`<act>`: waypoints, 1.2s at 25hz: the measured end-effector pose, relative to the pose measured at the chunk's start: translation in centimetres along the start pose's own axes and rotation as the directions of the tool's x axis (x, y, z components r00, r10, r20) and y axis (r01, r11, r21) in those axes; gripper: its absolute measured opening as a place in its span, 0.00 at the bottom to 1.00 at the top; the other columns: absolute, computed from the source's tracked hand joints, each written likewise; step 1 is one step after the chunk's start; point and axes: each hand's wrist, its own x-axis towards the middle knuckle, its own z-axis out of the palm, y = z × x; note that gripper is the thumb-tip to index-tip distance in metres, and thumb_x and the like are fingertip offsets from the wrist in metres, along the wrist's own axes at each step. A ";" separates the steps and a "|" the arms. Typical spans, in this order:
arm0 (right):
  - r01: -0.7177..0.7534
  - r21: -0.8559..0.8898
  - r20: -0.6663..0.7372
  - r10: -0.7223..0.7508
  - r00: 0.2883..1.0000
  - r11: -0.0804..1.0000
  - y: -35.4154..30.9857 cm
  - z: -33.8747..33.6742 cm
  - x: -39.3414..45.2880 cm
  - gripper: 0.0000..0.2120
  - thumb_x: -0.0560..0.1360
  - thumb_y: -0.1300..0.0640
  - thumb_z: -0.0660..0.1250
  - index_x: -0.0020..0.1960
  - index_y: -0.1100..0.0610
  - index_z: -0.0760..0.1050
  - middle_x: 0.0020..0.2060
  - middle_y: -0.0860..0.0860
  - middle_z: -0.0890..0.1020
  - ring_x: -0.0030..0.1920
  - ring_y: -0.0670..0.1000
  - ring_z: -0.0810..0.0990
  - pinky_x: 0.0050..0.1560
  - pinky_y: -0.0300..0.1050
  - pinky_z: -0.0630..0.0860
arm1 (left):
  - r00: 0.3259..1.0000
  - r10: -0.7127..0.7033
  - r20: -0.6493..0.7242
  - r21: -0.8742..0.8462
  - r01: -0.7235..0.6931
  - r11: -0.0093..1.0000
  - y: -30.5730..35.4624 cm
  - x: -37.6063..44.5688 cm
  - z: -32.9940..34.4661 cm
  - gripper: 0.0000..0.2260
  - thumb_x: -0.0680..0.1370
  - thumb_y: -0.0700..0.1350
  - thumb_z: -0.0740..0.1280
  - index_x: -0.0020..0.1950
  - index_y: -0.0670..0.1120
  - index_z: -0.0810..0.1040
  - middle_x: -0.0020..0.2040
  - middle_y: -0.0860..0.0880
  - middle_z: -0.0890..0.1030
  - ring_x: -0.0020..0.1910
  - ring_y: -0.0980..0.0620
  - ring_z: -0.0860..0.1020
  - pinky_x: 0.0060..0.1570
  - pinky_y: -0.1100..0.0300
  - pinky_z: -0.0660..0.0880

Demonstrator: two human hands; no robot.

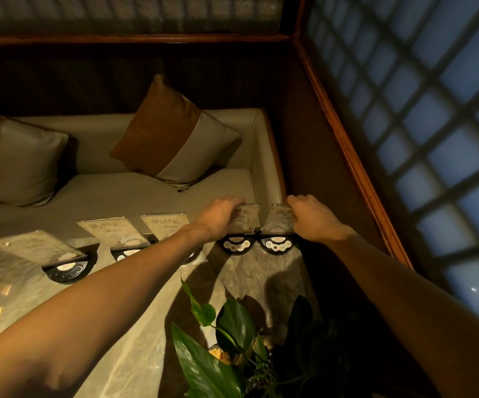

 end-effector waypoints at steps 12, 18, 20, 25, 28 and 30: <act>0.017 -0.092 -0.033 -0.020 0.999 0.996 -2.0 -2.0 0.2 0.27 0.78 0.48 0.65 0.74 0.55 0.64 0.67 0.57 0.73 0.70 0.59 0.68 0.75 0.64 0.57 | 0.998 -0.019 0.059 0.020 0.018 1.000 -0.3 -1.0 -2.4 0.25 0.80 0.47 0.69 0.76 0.50 0.67 0.70 0.46 0.74 0.69 0.45 0.72 0.68 0.46 0.72; 0.231 0.025 -0.156 -0.224 0.962 0.973 -11.5 -4.3 1.3 0.24 0.79 0.51 0.67 0.73 0.56 0.68 0.66 0.55 0.76 0.67 0.57 0.73 0.68 0.56 0.69 | 0.996 -0.091 0.008 0.130 0.089 0.987 -5.7 -5.1 -8.9 0.30 0.74 0.57 0.74 0.74 0.52 0.71 0.70 0.47 0.75 0.69 0.46 0.74 0.67 0.46 0.73; 0.294 0.053 -0.113 -0.287 0.951 0.954 -15.2 -3.6 2.1 0.23 0.80 0.50 0.66 0.72 0.55 0.69 0.67 0.54 0.76 0.67 0.56 0.74 0.67 0.56 0.70 | 0.990 -0.143 0.022 0.150 0.138 0.979 -8.2 -6.8 -10.6 0.32 0.72 0.56 0.76 0.73 0.51 0.72 0.72 0.48 0.75 0.69 0.46 0.74 0.67 0.48 0.72; 0.317 0.070 0.038 -0.320 0.947 0.946 -20.9 -0.5 4.2 0.21 0.80 0.52 0.66 0.71 0.53 0.70 0.64 0.55 0.79 0.62 0.57 0.77 0.61 0.55 0.74 | 0.968 -0.245 0.051 0.216 0.228 0.949 -13.7 -10.6 -11.3 0.26 0.74 0.46 0.76 0.70 0.51 0.74 0.69 0.49 0.77 0.66 0.47 0.76 0.64 0.49 0.75; 0.292 0.074 0.107 -0.299 0.948 0.954 -22.1 1.2 5.3 0.13 0.80 0.57 0.65 0.64 0.53 0.77 0.55 0.53 0.83 0.54 0.54 0.81 0.46 0.48 0.76 | 0.970 -0.241 -0.042 0.228 0.244 0.943 -16.5 -12.2 -10.8 0.18 0.77 0.41 0.71 0.66 0.52 0.77 0.63 0.50 0.82 0.61 0.49 0.79 0.59 0.49 0.79; 0.273 0.060 0.117 -0.278 0.953 0.960 -22.5 1.8 5.8 0.09 0.81 0.58 0.63 0.58 0.53 0.79 0.52 0.53 0.83 0.52 0.54 0.82 0.42 0.45 0.73 | 0.969 -0.242 -0.044 0.222 0.246 0.943 -17.6 -12.9 -10.6 0.13 0.79 0.42 0.69 0.64 0.50 0.79 0.61 0.48 0.83 0.59 0.47 0.80 0.57 0.49 0.79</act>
